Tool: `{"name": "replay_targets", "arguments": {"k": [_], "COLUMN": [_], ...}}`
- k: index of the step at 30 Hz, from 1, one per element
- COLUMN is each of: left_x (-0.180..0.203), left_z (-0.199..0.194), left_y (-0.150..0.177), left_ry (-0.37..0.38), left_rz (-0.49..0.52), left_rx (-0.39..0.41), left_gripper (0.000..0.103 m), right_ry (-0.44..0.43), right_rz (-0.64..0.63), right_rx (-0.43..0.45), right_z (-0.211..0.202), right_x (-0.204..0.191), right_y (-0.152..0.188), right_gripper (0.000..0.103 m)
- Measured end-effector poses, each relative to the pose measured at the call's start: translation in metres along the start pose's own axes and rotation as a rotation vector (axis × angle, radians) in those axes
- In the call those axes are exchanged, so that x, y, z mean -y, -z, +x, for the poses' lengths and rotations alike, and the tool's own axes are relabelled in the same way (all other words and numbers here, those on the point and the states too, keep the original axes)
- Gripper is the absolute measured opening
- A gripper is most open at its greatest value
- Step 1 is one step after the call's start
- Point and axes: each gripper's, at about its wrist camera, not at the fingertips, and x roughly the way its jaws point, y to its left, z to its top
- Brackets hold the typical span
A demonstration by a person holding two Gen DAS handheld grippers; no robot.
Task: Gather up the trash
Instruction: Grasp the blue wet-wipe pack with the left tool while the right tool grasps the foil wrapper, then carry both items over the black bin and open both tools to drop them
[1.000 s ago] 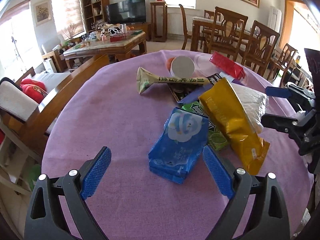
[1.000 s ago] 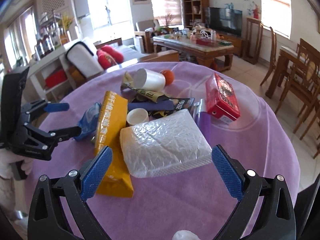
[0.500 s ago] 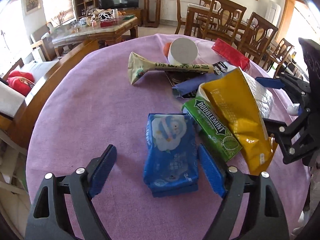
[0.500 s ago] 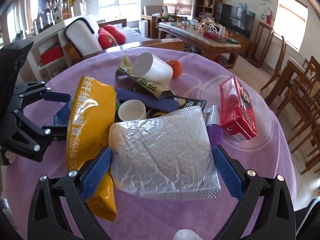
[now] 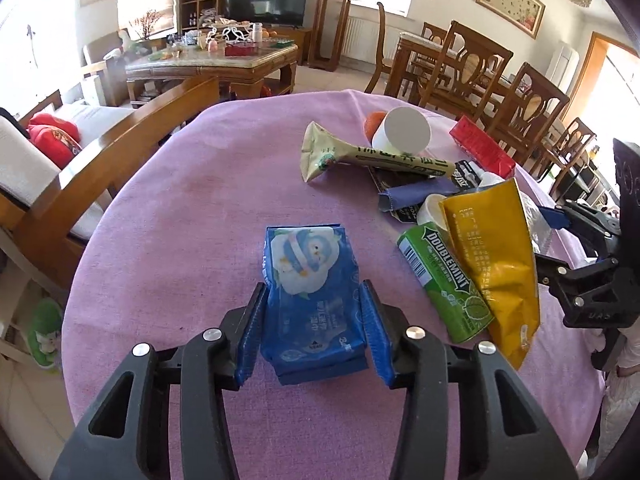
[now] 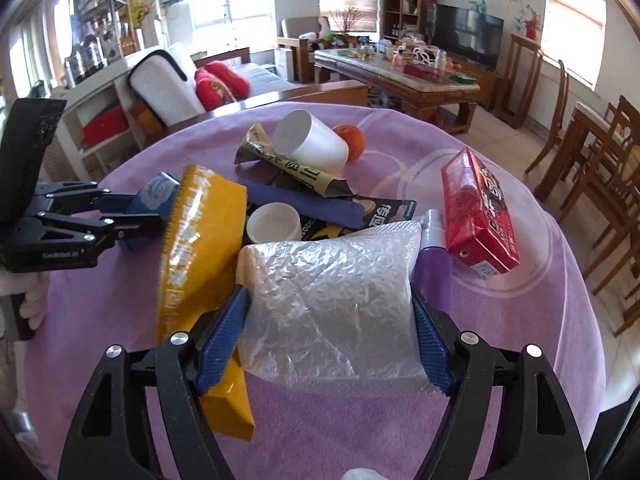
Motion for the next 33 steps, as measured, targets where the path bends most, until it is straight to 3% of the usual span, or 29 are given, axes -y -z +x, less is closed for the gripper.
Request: {"name": "replay_targets", "arguments": {"k": [2,4,7,12,16,23,33], "left_x": [0.0,0.002,0.005,0.016,0.024,0.03,0.068], "left_z": [-0.007,-0.011,-0.019,-0.017,-0.015,-0.021,-0.053], "left_y": [0.0,-0.003,-0.004,-0.006,-0.003,0.0,-0.008], "left_ry": [0.0,0.015,0.04,0.063,0.071,0.094,0.167], "left_rz": [0.002,-0.007,-0.016,-0.005,0.002,0.0,0.019], "left_rx": [0.036,0.067,0.108,0.117,0.11,0.138,0.28], "left_gripper": [0.045,0.045,0.045,0.045,0.045,0.045,0.045], "right_ry": [-0.012,-0.024,-0.067,-0.105,-0.105,-0.109,-0.06], "right_rz": [0.034,0.079,0.148,0.174,0.161,0.21,0.253], "right_rx": [0.02,0.05,0.086,0.063,0.076,0.191,0.374], "right_z": [-0.008,-0.018,-0.031,-0.032,-0.038,-0.073,-0.15], "right_x": [0.006,0.013,0.027,0.035,0.032,0.035,0.054], "right_y": [0.003,0.006,0.009,0.014,0.016,0.019,0.036], "right_gripper": [0.065,0.041,0.034,0.034,0.012,0.008,0.009]}}
